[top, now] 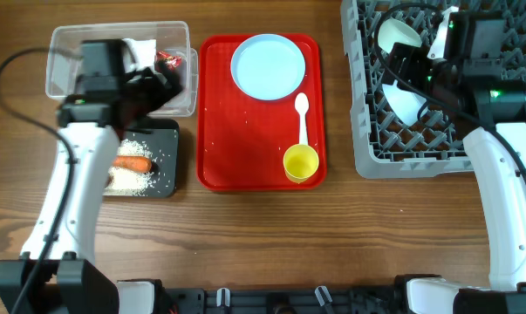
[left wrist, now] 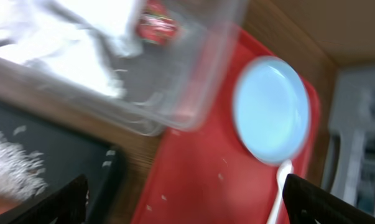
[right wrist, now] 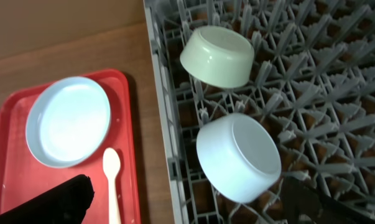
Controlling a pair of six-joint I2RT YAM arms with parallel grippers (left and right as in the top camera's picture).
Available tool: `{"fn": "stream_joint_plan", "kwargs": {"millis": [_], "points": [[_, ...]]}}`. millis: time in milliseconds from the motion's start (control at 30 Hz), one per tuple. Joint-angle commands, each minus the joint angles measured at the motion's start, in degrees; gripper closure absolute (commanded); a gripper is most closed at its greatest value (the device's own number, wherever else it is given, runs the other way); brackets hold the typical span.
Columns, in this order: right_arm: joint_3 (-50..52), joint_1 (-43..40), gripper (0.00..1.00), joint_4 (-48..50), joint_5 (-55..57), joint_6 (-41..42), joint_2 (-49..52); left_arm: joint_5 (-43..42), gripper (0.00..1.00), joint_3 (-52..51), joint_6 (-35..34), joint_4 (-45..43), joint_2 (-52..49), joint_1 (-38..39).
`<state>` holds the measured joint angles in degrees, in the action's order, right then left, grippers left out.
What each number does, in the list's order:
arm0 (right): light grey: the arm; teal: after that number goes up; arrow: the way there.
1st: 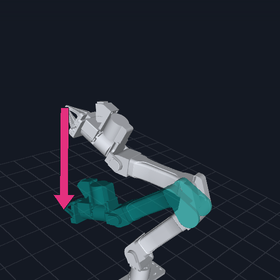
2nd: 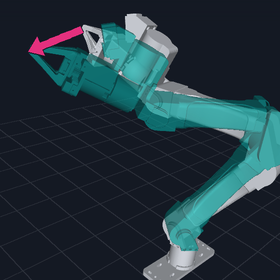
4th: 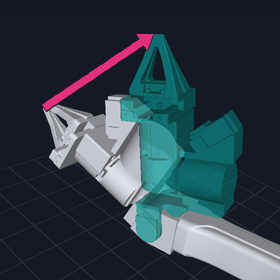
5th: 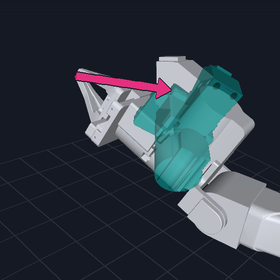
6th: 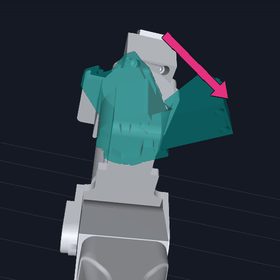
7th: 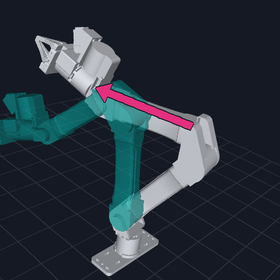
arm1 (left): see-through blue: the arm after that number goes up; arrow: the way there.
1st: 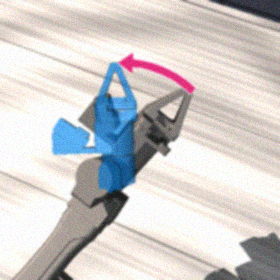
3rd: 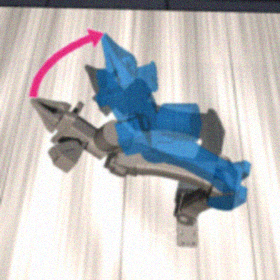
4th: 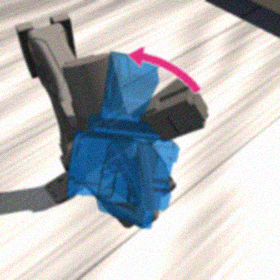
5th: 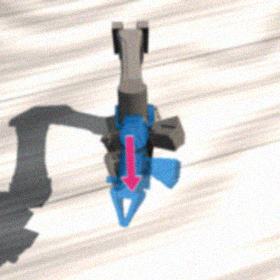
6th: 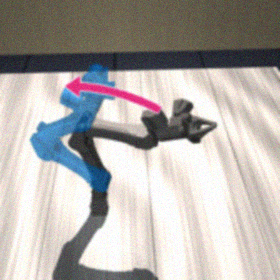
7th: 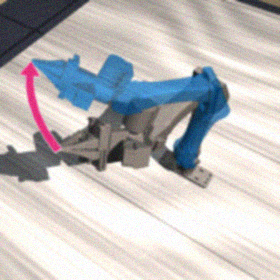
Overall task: Sort waste into correct bins and load items into the dishwasher rack
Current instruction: 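Swing the left gripper back over the red tray toward the yellow cup, then grasp the yellow cup with the left gripper and lift it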
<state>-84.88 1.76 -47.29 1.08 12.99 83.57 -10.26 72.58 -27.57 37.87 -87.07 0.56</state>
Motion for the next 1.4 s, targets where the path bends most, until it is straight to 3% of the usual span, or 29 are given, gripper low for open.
{"fn": "stream_joint_plan", "kwargs": {"millis": [0, 100, 233, 367, 500, 533, 600, 667, 700, 767, 833, 933, 1133, 1300, 1367], "points": [[-0.22, 0.00, 0.00, 1.42, -1.16, 0.70, 0.48, -2.54, 0.01, 0.74, 14.16, -1.03, -0.28, 11.96], [-0.22, 0.00, 0.00, 1.33, -1.40, 0.70, 0.48, -1.01, 0.00, 0.74, 16.39, -2.95, -0.85, 20.24], [-0.22, 0.00, 0.00, 1.44, -4.02, 0.72, 0.48, 1.84, 0.00, 6.29, 17.00, -1.38, -1.49, 23.23], [-0.22, 0.00, 0.00, 1.40, -4.13, 0.72, 0.48, 14.12, 0.00, 31.93, 25.35, 6.82, -8.96, 20.85], [-0.22, 0.00, 0.00, 2.10, -4.13, 2.34, 0.81, 19.58, 0.00, 59.52, 36.20, 2.49, -25.42, 16.92], [-0.22, 0.00, 0.00, 2.25, -4.13, 2.23, 1.14, 22.38, 0.00, 61.66, 36.20, -0.46, -28.28, 16.06], [-0.15, 0.00, 0.00, 2.14, -4.59, 2.23, 1.88, 23.32, 0.00, 62.05, 33.05, -0.98, -33.07, 14.53], [-0.15, 0.00, 0.00, 1.66, -6.08, 2.21, 2.29, 16.11, 0.03, 62.01, 31.12, 12.33, -34.62, 15.52], [-0.13, 0.00, 0.00, 1.62, -6.08, 2.25, 2.40, 7.69, 0.04, 62.01, 31.21, 23.80, -34.62, 17.20], [-0.11, 0.09, 0.00, 1.64, -6.08, 2.23, 2.49, 1.29, 0.07, 62.01, 31.54, 35.47, -34.56, 20.26], [-0.11, 0.09, 0.00, 1.62, -6.08, 2.23, 2.54, -2.27, 0.09, 60.41, 31.63, 40.87, -34.71, 23.37], [-0.11, 0.09, 0.00, 1.22, -6.05, 2.12, 2.60, -1.90, 0.11, 55.74, 31.47, 43.28, -34.71, 27.71], [-0.11, 0.09, 0.00, -0.13, -6.03, 2.03, 4.02, -3.45, 0.18, 42.16, 19.30, 41.57, -34.71, 29.14], [-0.11, 0.09, 0.00, -0.22, -6.03, 1.99, 5.51, -3.15, 0.24, 37.46, 19.15, 39.01, -34.71, 34.47], [-0.11, 0.09, 0.00, -0.15, -5.97, 1.95, 5.53, 1.29, 0.26, 35.21, 16.44, 38.38, -34.71, 36.50]]}}
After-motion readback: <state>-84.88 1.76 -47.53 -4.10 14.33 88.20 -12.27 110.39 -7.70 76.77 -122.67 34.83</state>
